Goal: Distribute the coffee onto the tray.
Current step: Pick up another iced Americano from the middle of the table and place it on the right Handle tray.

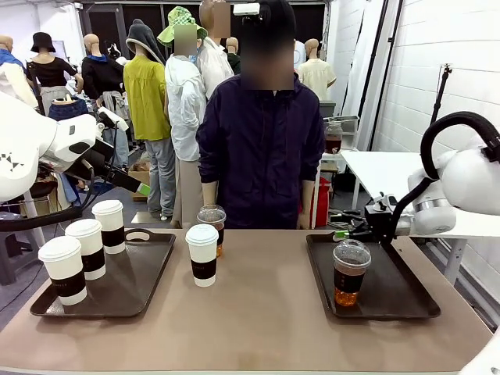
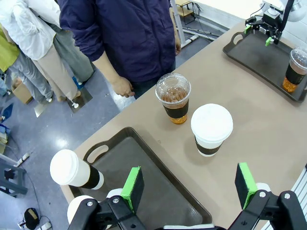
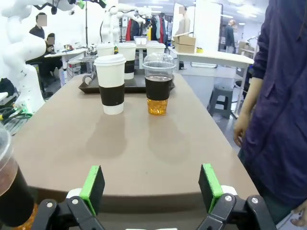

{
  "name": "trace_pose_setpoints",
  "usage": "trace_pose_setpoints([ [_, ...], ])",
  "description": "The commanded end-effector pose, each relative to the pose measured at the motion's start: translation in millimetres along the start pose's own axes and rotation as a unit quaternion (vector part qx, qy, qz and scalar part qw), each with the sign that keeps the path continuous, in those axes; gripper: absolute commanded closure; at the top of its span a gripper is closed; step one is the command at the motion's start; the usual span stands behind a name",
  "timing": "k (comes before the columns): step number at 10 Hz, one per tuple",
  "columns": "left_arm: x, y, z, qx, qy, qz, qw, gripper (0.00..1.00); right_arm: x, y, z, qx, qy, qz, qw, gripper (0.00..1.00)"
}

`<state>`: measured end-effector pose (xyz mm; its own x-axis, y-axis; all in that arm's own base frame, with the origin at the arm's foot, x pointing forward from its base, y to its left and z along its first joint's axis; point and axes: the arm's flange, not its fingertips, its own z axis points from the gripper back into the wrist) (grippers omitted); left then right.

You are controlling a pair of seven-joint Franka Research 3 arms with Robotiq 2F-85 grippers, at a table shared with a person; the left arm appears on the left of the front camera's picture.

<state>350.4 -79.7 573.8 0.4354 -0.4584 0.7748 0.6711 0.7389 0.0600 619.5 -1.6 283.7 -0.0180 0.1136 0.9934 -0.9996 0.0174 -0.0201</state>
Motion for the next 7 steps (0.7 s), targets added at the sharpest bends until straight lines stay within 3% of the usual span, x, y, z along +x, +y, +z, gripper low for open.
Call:
trace_pose_setpoints([
  [1,-1,1,1,-0.004,0.000,0.002,1.000,0.00,3,-16,-15,0.005,-0.014,-0.014,1.000,0.00],
  [7,-1,1,1,-0.004,0.000,0.002,1.000,0.00,-3,-25,-86,0.040,-0.030,-0.071,0.996,0.00],
])
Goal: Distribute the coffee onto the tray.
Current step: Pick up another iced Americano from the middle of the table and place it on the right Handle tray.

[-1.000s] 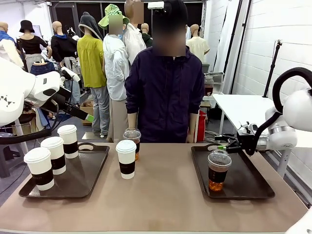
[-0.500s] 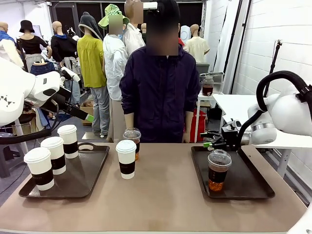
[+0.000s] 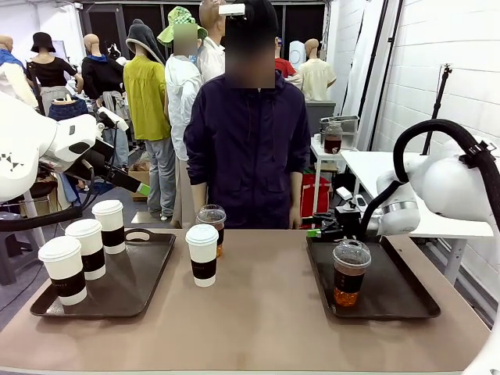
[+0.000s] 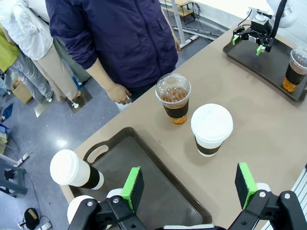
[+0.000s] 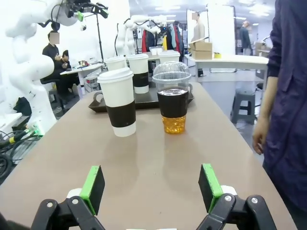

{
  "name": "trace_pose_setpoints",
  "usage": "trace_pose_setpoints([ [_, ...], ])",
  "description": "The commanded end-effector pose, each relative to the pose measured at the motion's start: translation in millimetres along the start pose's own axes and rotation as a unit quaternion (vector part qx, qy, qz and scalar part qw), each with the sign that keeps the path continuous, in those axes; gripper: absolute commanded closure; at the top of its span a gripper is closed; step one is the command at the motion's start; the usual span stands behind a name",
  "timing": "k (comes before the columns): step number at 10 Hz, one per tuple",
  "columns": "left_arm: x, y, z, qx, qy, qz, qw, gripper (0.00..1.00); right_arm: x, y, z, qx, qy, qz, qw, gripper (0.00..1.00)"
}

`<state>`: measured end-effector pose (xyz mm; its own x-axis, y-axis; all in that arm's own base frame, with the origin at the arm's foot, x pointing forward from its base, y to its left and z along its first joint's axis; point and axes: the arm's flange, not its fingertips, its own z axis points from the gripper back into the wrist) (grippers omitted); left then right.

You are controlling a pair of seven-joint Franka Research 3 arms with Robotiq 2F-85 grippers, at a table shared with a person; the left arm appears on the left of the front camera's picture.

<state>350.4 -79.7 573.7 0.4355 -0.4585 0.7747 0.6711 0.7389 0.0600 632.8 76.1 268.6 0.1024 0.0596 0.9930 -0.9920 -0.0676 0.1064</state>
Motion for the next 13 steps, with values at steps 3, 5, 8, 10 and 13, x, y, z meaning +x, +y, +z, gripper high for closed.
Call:
trace_pose_setpoints([
  [3,-1,1,1,-0.004,0.000,0.002,1.000,0.00,1,-21,-40,-0.004,-0.002,-0.015,1.000,0.00],
  [5,-1,1,1,-0.004,0.000,0.002,1.000,0.00,-2,-23,-60,-0.001,-0.005,-0.020,1.000,0.00],
  [8,-1,1,1,-0.004,0.000,0.002,1.000,0.00,-5,-26,-93,0.011,0.005,-0.018,1.000,0.00],
  [10,-1,1,1,-0.004,0.000,0.002,1.000,0.00,-5,-28,-117,0.020,0.001,-0.019,1.000,0.00],
  [13,-1,1,1,-0.004,0.000,0.002,1.000,0.00,-2,-31,-138,0.024,0.009,-0.016,1.000,0.00],
])
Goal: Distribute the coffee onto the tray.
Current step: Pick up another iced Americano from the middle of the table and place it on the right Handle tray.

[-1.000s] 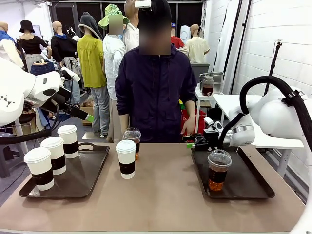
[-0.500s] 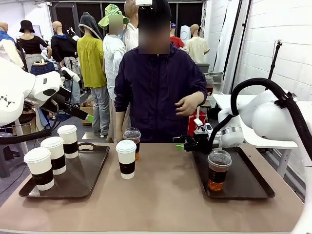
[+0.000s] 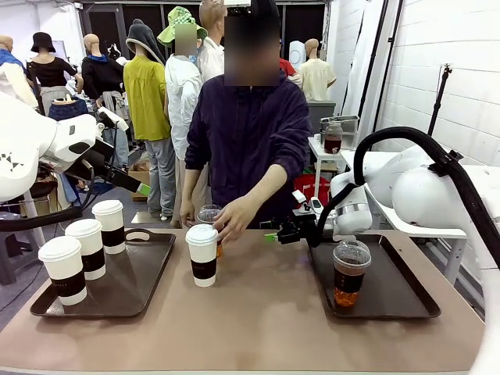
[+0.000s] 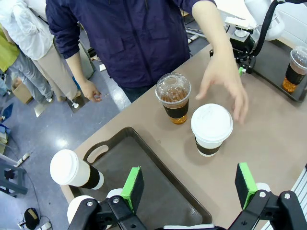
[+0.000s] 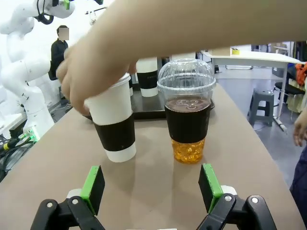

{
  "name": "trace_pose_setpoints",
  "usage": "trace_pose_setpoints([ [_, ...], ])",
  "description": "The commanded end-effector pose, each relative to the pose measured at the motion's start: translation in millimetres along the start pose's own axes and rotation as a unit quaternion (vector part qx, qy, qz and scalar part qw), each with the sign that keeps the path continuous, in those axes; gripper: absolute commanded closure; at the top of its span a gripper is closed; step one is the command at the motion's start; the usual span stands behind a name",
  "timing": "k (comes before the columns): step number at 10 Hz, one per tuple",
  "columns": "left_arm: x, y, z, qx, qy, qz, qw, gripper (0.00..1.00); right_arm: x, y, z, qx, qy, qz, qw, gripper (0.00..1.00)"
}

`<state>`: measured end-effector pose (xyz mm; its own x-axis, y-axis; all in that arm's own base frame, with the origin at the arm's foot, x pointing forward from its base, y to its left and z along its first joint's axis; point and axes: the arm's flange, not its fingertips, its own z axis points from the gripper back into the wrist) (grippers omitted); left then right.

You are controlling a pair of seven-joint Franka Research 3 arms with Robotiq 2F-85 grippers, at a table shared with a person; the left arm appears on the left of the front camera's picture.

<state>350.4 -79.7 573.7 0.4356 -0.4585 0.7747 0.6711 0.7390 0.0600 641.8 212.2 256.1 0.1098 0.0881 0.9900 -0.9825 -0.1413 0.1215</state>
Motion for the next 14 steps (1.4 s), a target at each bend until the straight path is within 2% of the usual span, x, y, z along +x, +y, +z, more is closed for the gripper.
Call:
trace_pose_setpoints([
  [1,-1,1,1,-0.004,0.000,0.002,1.000,0.00,2,-11,7,-0.018,-0.008,-0.013,1.000,0.00],
  [7,-1,1,1,-0.004,0.000,0.002,1.000,0.00,-3,5,63,-0.050,0.001,-0.016,0.999,0.00],
  [14,-1,1,1,-0.004,0.000,0.002,1.000,0.00,-7,-2,71,-0.052,0.002,-0.012,0.999,0.00],
])
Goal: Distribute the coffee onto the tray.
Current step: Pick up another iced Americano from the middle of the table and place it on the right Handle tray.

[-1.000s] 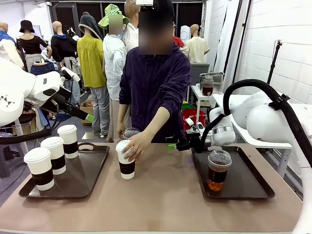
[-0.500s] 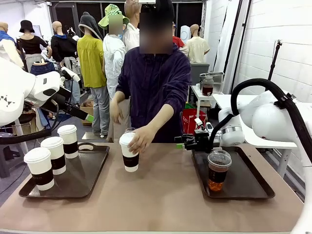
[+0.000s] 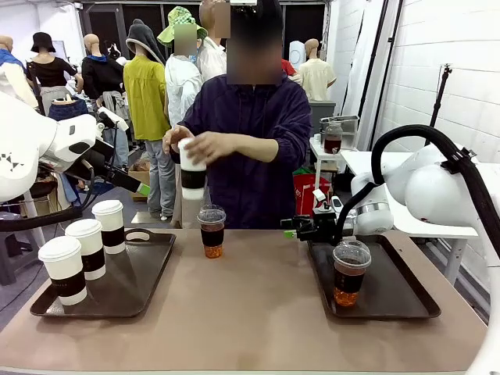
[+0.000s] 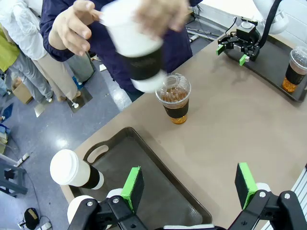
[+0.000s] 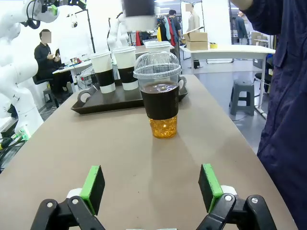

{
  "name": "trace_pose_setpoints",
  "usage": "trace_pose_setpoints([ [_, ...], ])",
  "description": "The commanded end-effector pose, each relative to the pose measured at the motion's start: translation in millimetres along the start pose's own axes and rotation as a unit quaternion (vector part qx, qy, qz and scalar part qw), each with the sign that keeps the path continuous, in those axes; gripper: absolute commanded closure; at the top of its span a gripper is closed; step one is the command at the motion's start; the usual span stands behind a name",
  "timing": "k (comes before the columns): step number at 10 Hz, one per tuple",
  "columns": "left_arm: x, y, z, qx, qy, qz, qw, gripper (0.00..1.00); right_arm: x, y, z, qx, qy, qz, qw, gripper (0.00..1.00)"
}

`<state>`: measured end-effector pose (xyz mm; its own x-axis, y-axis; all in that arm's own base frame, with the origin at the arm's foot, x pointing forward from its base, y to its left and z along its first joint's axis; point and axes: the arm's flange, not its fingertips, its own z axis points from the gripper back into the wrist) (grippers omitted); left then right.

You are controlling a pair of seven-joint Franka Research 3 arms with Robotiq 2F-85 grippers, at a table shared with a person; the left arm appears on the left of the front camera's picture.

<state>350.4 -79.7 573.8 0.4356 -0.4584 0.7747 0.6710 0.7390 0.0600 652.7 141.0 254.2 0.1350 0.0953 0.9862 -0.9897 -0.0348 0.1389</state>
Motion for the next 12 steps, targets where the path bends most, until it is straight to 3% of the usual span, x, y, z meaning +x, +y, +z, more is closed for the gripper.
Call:
trace_pose_setpoints([
  [1,-1,0,1,-0.004,0.000,0.002,1.000,0.00,0,-2,-1,0.000,0.000,0.001,1.000,0.00],
  [5,-1,0,1,-0.004,0.000,0.002,1.000,0.00,0,0,0,0.000,0.000,0.000,1.000,0.00],
  [12,-1,0,1,-0.004,0.000,0.002,1.000,0.00,8,-26,-72,-0.012,-0.020,-0.011,1.000,0.00],
])
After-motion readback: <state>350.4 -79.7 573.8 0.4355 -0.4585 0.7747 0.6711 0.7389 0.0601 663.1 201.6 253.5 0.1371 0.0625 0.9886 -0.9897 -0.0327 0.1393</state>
